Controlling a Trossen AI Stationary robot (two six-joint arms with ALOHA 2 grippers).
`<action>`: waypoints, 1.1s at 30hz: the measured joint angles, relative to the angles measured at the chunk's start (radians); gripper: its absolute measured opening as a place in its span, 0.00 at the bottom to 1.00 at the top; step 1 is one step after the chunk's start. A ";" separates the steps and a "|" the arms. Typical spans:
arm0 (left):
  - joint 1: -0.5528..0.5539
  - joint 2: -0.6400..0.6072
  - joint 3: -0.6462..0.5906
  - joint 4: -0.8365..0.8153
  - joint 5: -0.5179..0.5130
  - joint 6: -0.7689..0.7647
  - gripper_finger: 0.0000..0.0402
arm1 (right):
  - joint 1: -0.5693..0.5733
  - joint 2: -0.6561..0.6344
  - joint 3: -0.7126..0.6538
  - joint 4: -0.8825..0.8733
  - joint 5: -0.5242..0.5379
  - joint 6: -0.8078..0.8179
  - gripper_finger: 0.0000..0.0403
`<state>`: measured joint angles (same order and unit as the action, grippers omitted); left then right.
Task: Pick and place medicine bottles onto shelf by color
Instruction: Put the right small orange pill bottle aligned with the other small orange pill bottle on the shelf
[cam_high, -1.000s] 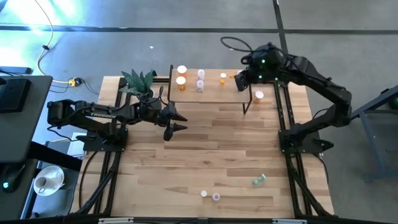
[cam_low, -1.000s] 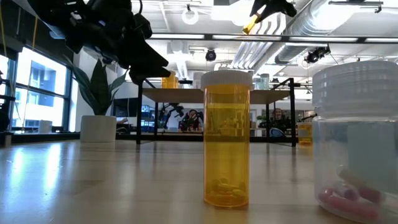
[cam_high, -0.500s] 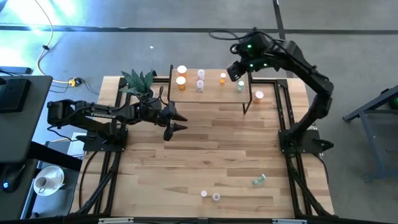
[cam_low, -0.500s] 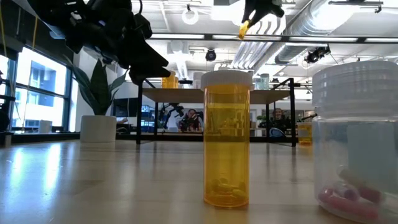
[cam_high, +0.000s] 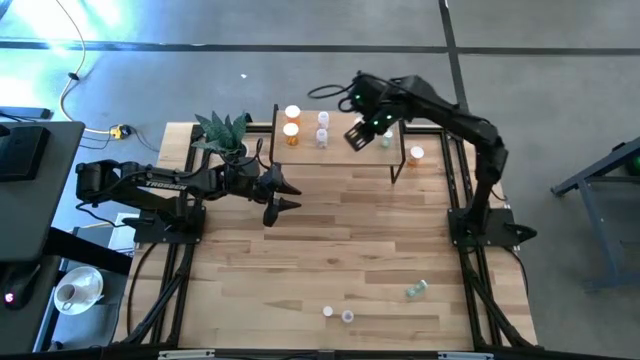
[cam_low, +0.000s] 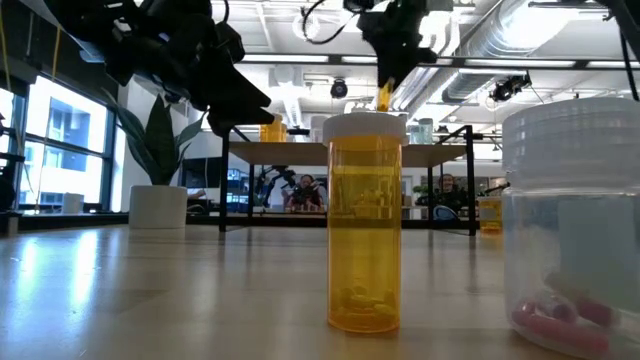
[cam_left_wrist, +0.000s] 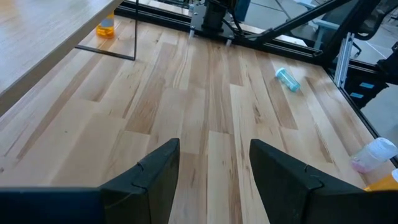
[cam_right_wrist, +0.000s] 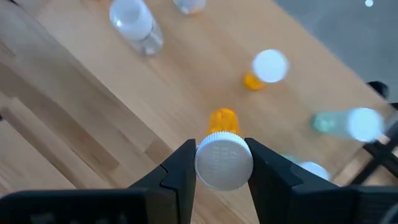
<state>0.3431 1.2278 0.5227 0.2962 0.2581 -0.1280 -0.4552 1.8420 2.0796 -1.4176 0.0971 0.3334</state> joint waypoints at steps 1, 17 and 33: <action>0.000 0.000 0.000 0.000 0.000 0.000 0.46 | 0.001 0.015 0.000 0.000 0.000 -0.002 0.28; 0.000 0.001 0.000 -0.008 0.000 0.007 0.46 | -0.003 0.134 0.000 -0.015 0.001 -0.044 0.28; 0.000 0.004 0.000 -0.009 0.000 0.008 0.46 | -0.050 0.153 -0.001 -0.015 -0.054 -0.055 0.28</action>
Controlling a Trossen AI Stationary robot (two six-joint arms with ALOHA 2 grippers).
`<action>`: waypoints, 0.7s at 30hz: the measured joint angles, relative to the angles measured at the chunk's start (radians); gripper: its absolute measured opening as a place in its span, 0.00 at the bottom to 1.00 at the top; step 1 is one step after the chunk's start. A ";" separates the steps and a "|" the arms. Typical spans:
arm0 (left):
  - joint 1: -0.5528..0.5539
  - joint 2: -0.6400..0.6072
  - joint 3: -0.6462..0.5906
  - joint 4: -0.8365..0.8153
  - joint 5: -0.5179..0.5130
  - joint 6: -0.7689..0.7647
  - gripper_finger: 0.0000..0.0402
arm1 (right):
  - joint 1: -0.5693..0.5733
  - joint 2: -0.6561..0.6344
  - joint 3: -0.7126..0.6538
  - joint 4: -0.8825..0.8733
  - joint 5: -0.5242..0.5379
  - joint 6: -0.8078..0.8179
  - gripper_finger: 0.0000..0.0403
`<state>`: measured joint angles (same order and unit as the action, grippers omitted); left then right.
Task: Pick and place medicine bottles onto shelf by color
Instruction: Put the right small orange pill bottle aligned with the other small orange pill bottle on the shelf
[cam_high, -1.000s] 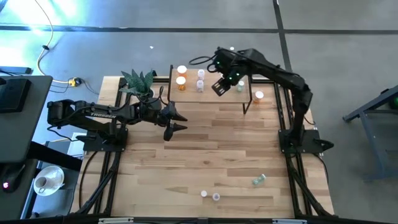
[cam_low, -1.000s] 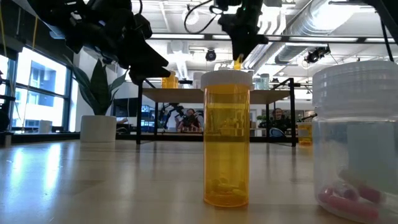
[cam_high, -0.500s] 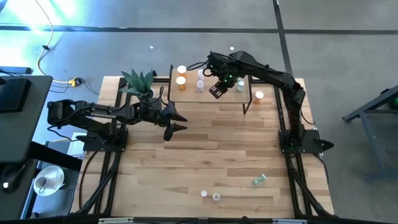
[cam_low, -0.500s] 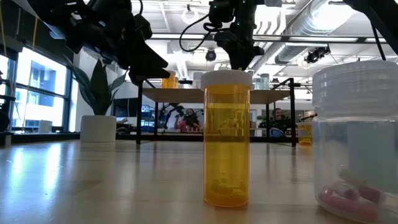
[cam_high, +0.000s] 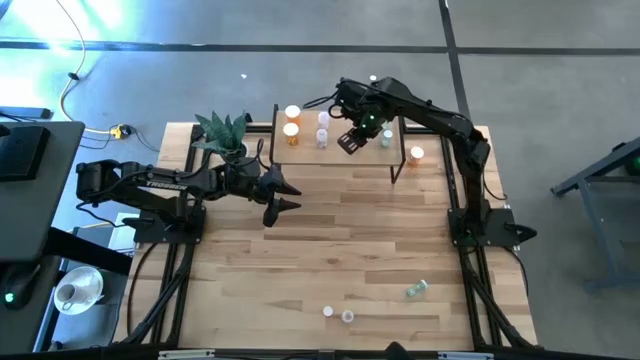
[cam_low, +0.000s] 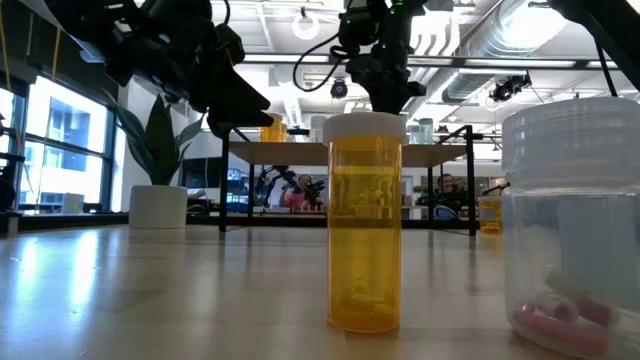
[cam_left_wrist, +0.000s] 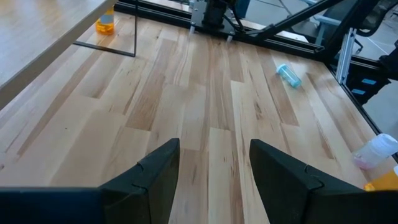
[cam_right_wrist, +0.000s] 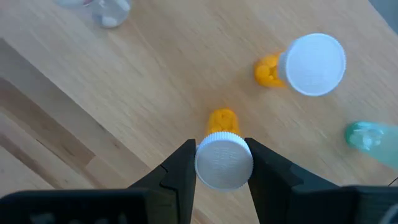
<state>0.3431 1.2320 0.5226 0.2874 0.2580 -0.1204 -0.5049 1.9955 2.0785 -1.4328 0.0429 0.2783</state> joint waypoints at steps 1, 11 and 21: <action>0.000 0.000 0.000 0.000 0.000 0.000 0.46 | 0.000 0.002 0.000 -0.002 -0.002 0.000 0.28; 0.000 0.000 0.000 -0.008 0.000 0.000 0.46 | 0.001 0.008 0.001 -0.002 -0.029 -0.008 0.28; 0.000 0.000 0.000 -0.013 0.000 0.000 0.46 | -0.001 0.009 0.001 -0.002 -0.029 -0.018 0.28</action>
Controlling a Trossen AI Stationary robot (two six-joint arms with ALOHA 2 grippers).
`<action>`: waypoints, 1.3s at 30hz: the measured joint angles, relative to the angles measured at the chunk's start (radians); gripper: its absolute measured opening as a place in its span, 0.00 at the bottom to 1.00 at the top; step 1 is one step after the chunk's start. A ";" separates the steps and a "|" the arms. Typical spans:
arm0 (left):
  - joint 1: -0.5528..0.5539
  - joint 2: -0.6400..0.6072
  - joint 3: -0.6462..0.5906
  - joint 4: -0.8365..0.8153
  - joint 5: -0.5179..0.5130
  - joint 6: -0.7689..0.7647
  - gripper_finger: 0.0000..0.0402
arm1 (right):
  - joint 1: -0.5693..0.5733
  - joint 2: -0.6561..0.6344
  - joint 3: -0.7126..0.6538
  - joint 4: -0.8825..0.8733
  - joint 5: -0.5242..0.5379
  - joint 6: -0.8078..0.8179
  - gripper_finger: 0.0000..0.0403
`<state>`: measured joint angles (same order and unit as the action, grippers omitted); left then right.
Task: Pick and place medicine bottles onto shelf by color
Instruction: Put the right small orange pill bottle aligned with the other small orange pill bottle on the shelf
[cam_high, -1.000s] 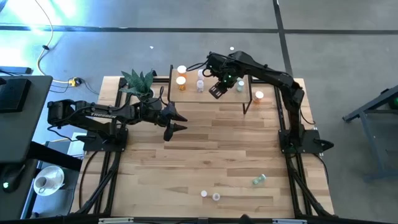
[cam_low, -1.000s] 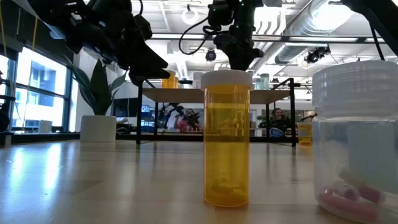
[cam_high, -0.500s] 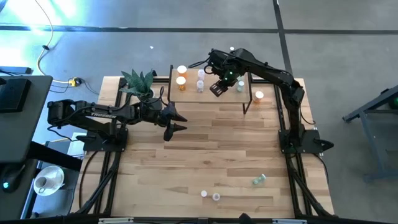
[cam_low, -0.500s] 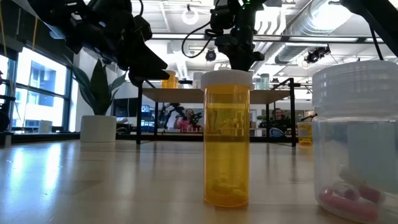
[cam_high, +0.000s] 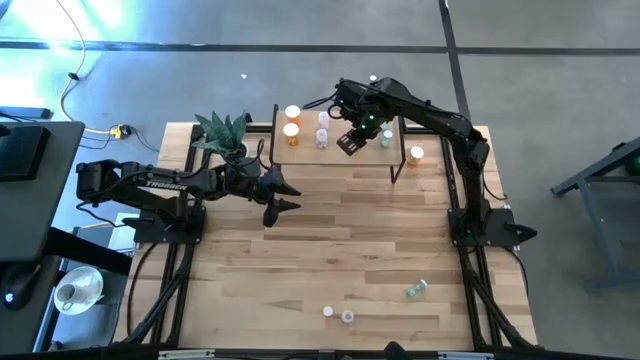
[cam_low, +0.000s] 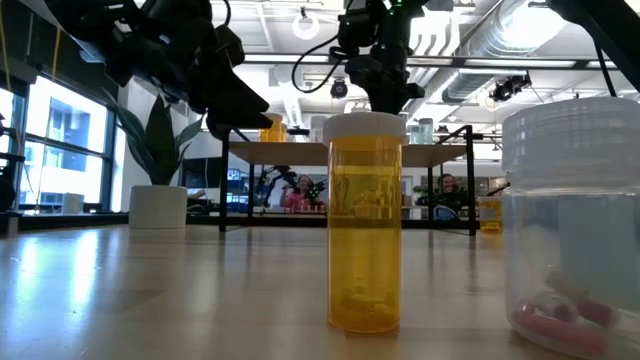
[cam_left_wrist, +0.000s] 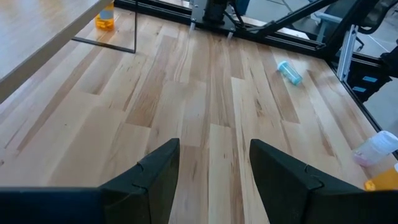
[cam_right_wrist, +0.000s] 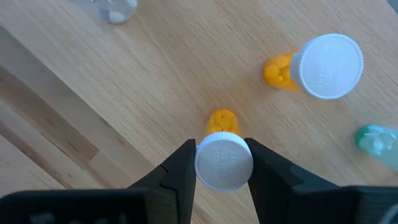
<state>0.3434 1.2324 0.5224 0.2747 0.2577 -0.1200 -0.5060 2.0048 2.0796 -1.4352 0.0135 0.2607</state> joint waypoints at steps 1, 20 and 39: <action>0.000 0.000 0.000 -0.002 0.000 0.000 0.46 | 0.000 0.000 0.000 0.000 0.001 0.000 0.28; 0.000 0.000 0.000 -0.032 0.000 0.027 0.46 | 0.000 0.004 -0.001 0.022 0.090 -0.004 0.44; 0.000 0.000 0.000 -0.032 0.000 0.027 0.46 | 0.000 -0.018 0.000 0.044 0.092 -0.060 0.44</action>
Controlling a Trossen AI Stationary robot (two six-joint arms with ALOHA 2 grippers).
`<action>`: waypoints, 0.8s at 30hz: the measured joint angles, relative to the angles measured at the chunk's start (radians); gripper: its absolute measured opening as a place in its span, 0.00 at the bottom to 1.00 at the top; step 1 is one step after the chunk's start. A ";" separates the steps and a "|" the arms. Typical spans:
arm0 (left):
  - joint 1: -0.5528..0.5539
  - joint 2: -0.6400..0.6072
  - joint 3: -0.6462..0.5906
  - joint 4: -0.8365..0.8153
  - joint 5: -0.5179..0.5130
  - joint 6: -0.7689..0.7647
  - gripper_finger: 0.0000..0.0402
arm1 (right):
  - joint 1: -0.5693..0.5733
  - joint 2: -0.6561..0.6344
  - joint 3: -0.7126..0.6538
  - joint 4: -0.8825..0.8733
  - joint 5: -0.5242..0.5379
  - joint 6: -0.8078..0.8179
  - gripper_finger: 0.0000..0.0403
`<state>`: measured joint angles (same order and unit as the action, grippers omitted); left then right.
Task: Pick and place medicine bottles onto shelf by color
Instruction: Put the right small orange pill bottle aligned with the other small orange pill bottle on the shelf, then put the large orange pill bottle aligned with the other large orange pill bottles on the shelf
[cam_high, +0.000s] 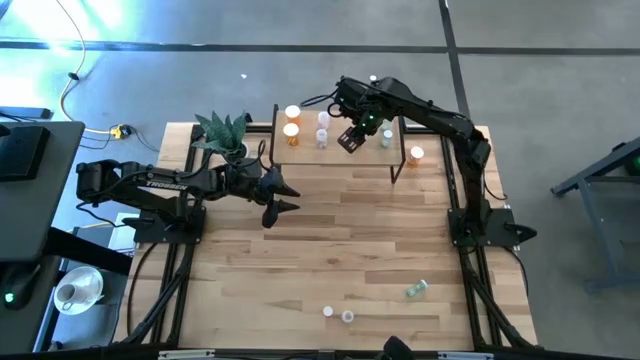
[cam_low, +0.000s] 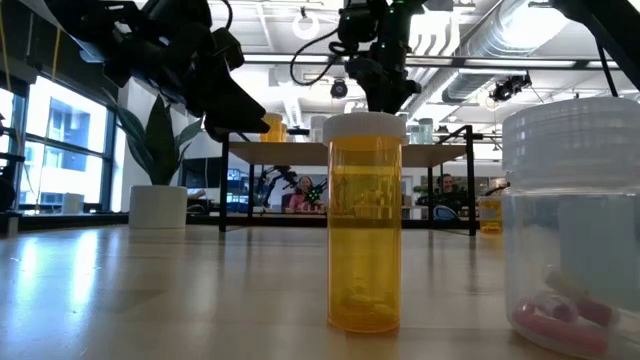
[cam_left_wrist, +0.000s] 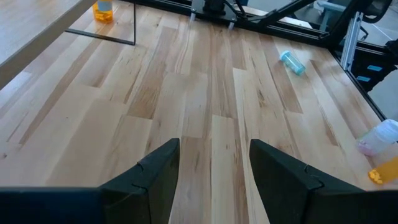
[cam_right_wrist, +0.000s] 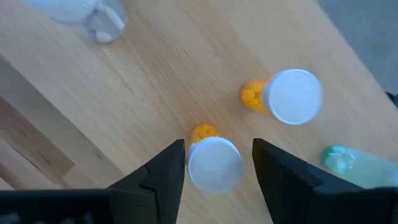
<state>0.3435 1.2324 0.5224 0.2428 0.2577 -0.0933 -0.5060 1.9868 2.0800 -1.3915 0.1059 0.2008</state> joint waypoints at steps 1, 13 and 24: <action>0.000 0.000 0.000 0.000 0.000 0.000 0.46 | 0.000 -0.009 0.000 0.004 0.000 0.000 0.44; 0.000 0.000 0.000 0.000 0.000 0.000 0.46 | 0.017 -0.149 0.001 0.013 0.095 -0.052 0.44; 0.000 0.000 0.000 0.001 0.000 -0.005 0.46 | 0.110 -0.255 0.001 -0.089 0.095 -0.079 0.44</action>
<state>0.3431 1.2327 0.5224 0.2436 0.2577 -0.0981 -0.3956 1.7318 2.0808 -1.4801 0.2009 0.1223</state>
